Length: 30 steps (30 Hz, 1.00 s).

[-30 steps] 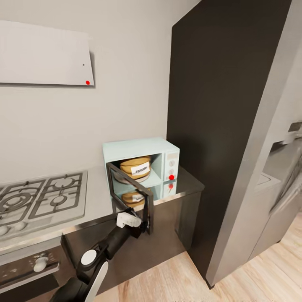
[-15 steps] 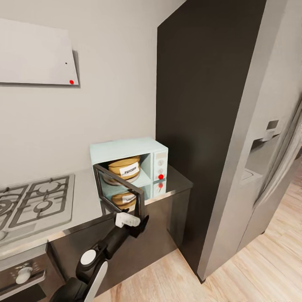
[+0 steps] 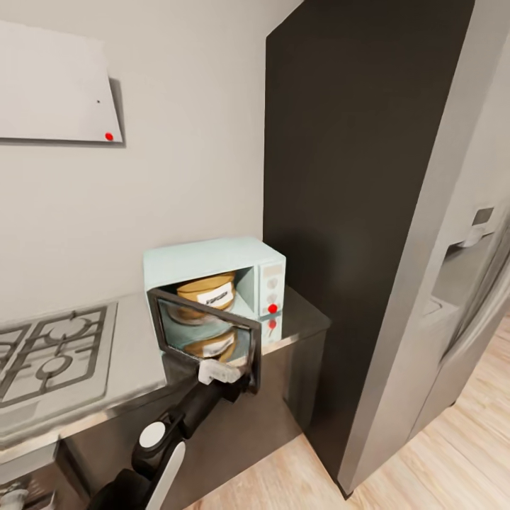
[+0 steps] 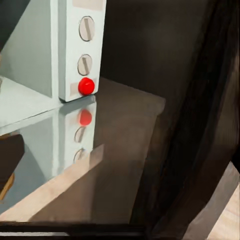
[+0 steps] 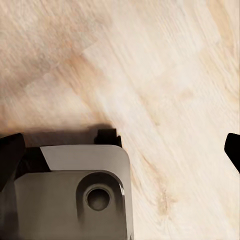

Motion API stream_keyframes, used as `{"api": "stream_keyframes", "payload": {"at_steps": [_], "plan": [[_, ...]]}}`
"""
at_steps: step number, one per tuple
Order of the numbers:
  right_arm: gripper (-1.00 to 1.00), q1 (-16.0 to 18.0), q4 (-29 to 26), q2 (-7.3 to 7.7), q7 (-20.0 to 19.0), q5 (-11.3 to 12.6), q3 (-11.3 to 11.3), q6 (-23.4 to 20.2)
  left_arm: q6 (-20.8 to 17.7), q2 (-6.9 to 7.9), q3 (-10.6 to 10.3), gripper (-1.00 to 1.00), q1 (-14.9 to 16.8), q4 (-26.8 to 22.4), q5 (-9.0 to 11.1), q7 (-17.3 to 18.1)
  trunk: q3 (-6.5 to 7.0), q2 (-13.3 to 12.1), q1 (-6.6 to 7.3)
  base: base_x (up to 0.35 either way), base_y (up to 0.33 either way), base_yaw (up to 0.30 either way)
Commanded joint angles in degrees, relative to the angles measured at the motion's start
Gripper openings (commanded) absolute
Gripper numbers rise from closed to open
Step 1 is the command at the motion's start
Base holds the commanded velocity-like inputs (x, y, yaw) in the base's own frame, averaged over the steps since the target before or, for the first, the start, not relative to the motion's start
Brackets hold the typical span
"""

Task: In the kitchen, take the popcorn bag from the countertop, put it into the microwave, and heat it until the popcorn is cooked so the cooked popcorn ends up inside the bag.

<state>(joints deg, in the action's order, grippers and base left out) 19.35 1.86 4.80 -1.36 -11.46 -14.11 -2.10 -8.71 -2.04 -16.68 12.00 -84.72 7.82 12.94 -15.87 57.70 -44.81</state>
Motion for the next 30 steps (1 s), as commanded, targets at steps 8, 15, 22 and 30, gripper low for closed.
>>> {"api": "stream_keyframes", "payload": {"at_steps": [8,15,22,30], "plan": [[1.0,0.07,0.08,-0.04,-0.14,-0.58,-0.48,-0.11,-0.37,-0.44,4.88,1.0,0.04,-0.03,0.45,0.0,-0.07,0.04,-0.04,0.312,0.0,0.0],[1.0,0.07,0.08,-0.06,-0.14,-0.6,-0.48,-0.18,-0.34,-1.67,4.89,1.0,0.04,0.7,0.37,-0.01,-0.07,0.04,-0.04,0.044,0.0,0.0],[1.0,0.07,0.08,-0.06,-0.15,-0.63,-0.48,-0.35,-0.34,-1.95,4.83,1.0,0.04,0.78,0.45,-0.02,-0.07,0.04,-0.04,0.071,0.0,0.0],[1.0,0.07,0.08,-0.06,-0.14,-0.66,-0.48,-0.27,-0.34,-3.47,4.82,1.0,0.04,1.63,0.34,-0.02,-0.07,0.04,-0.04,0.308,0.0,0.0]]}}
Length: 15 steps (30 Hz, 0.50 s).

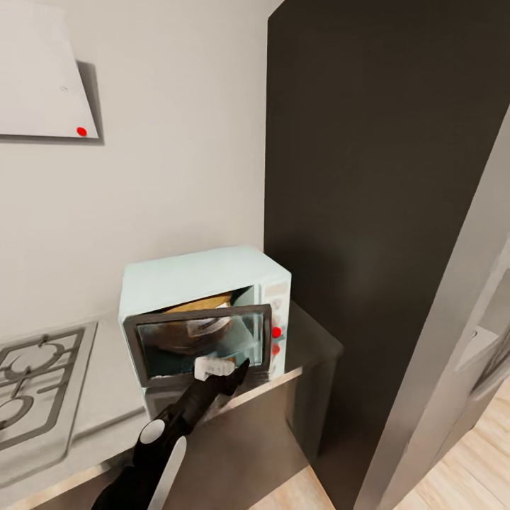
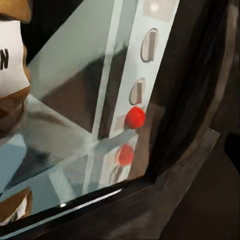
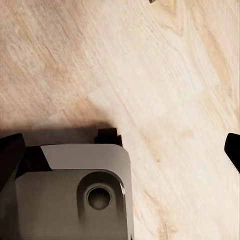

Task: In the kitchen, take the popcorn bag from the countertop, put it into the microwave, and heat it until the popcorn is cooked so the cooked popcorn ends up inside the bag.

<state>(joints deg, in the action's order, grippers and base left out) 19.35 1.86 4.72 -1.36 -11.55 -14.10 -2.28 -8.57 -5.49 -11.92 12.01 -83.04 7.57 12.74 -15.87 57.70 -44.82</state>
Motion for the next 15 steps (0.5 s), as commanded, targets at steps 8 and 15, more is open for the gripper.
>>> {"api": "stream_keyframes", "payload": {"at_steps": [8,15], "plan": [[1.0,0.07,0.08,0.03,-0.14,-0.56,-0.49,-0.01,-0.38,-0.02,0.06,1.0,0.03,-0.02,0.55,0.18,-0.07,0.04,-0.04,0.268,0.0,0.0],[1.0,0.07,0.08,0.03,-0.14,-0.58,-0.49,-0.08,-0.34,0.02,0.06,1.0,0.03,-0.02,0.52,0.2,-0.07,0.04,-0.04,0.11,0.0,0.0]]}}
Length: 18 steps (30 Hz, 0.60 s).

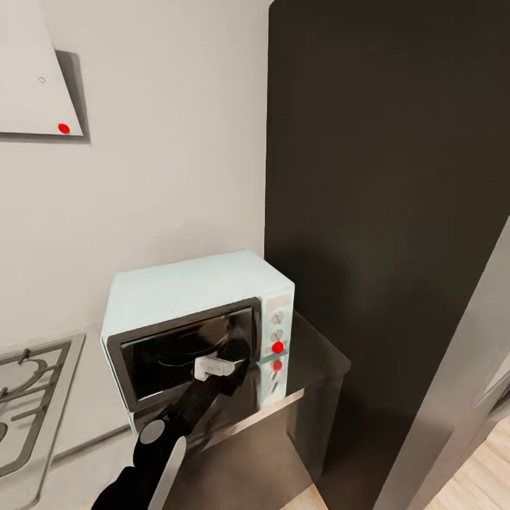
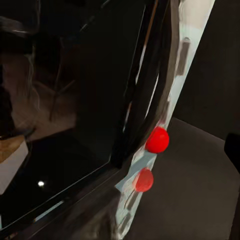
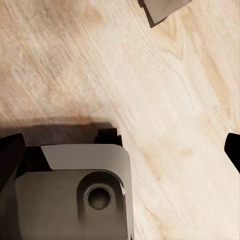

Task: In the kitchen, take the popcorn bag from the countertop, put it into the microwave, and heat it until the popcorn is cooked so the cooked popcorn ends up inside the bag.

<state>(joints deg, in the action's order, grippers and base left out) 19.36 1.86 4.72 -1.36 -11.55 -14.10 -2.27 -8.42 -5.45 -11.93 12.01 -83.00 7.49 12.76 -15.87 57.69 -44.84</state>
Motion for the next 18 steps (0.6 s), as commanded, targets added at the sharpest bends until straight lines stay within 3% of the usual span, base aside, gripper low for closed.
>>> {"api": "stream_keyframes", "payload": {"at_steps": [1,13,18], "plan": [[1.0,0.07,0.08,0.03,-0.15,-0.58,-0.49,-0.1,-0.48,-0.01,0.06,1.0,0.03,-0.06,0.6,0.16,-0.07,0.05,-0.02,0.107,0.0,0.0],[1.0,0.07,0.08,0.03,-0.13,-0.57,-0.49,-0.1,-0.5,-0.26,0.09,1.0,0.03,-0.08,0.7,0.14,-0.07,0.05,-0.02,0.061,0.0,0.0],[1.0,0.07,0.08,0.15,-0.13,-0.52,-0.49,-0.04,-0.6,-0.41,0.08,1.0,0.03,-0.29,0.79,0.01,-0.07,0.05,-0.02,-0.295,0.0,0.0]]}}
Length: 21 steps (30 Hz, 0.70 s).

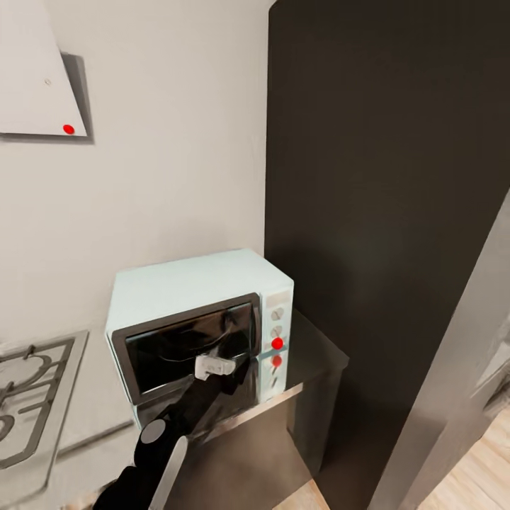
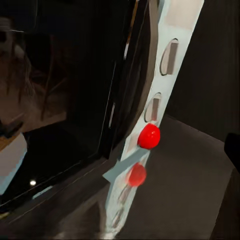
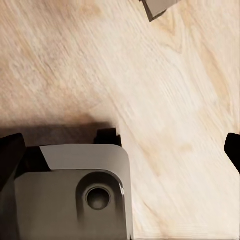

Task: In the kitchen, take the popcorn bag from the countertop, put it into the microwave, and heat it until the popcorn is cooked so the cooked popcorn ends up inside the bag.

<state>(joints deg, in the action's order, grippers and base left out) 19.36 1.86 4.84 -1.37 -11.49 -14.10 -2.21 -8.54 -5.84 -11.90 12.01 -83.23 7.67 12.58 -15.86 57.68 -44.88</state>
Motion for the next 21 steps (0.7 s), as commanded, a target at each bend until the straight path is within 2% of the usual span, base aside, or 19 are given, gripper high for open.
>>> {"api": "stream_keyframes", "payload": {"at_steps": [1,10,13,16,17,19,21], "plan": [[1.0,0.07,0.08,0.05,-0.12,-0.57,-0.5,-0.08,-0.49,-0.03,0.05,1.0,0.04,-0.07,0.62,0.2,-0.07,0.06,0.03,-0.339,0.0,0.0],[1.0,0.07,0.08,0.02,-0.12,-0.55,-0.49,0.18,-0.51,-0.07,-0.7,1.0,0.04,-0.09,0.59,-0.02,-0.07,0.06,0.03,-0.344,0.0,0.0],[1.0,0.07,0.08,0.0,-0.12,-0.55,-0.49,0.19,-0.58,-1.2,-0.97,1.0,0.04,-0.09,0.59,-2.33,-0.07,0.06,0.03,-0.345,0.0,0.0],[1.0,0.07,0.08,-0.02,-0.12,-0.62,-0.49,0.15,-0.59,-1.41,-1.01,1.0,0.04,-0.03,0.66,-2.6,-0.07,0.06,0.03,-0.344,0.0,0.0],[1.0,-0.02,0.03,0.07,-0.17,-0.95,-0.15,0.48,-0.26,-1.08,-1.34,1.0,-0.3,0.3,0.98,-2.53,-0.07,0.06,0.03,0.0,0.0,0.0],[1.0,-0.02,0.0,-0.06,-0.21,-0.98,-0.07,0.14,0.38,-1.74,-0.71,1.0,-0.94,0.94,1.62,-2.44,-0.07,0.06,0.03,0.0,0.0,0.0],[1.0,-0.02,-0.01,-0.04,-0.21,-1.05,-0.04,-0.06,0.36,-1.92,-0.06,1.0,-1.53,0.92,0.95,-2.46,-0.07,0.06,0.03,0.0,0.0,0.0]]}}
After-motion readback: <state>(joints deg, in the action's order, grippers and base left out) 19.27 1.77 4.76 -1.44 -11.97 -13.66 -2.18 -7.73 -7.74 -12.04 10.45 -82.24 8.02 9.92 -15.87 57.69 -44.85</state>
